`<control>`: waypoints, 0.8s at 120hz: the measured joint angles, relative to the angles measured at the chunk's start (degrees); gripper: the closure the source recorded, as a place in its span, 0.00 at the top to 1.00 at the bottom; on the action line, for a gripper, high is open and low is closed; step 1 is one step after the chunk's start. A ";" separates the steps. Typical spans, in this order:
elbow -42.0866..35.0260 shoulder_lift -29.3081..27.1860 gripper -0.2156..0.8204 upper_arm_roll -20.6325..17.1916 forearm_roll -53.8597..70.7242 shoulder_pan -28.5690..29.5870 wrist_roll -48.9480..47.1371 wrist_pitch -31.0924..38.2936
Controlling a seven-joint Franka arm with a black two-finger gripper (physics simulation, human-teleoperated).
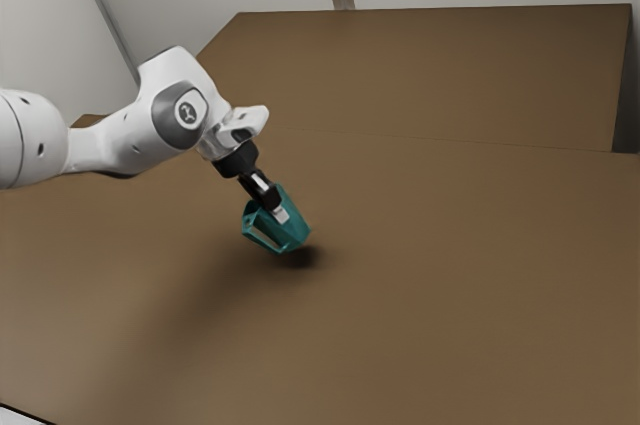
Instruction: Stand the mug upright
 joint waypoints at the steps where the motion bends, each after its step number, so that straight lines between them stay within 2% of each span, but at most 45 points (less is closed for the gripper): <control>1: -0.15 -0.17 0.05 -0.09 0.64 -0.01 -0.30 0.12; 29: -6.89 -4.40 0.04 -0.60 12.60 -1.26 -7.80 4.32; 85: -9.13 -2.92 0.03 -1.26 17.88 -2.89 -18.34 9.06; 89: -9.13 -2.85 0.05 -1.26 17.90 -2.74 -18.82 9.13; 96: -9.17 -2.93 0.17 -1.36 17.81 -2.18 -19.51 9.20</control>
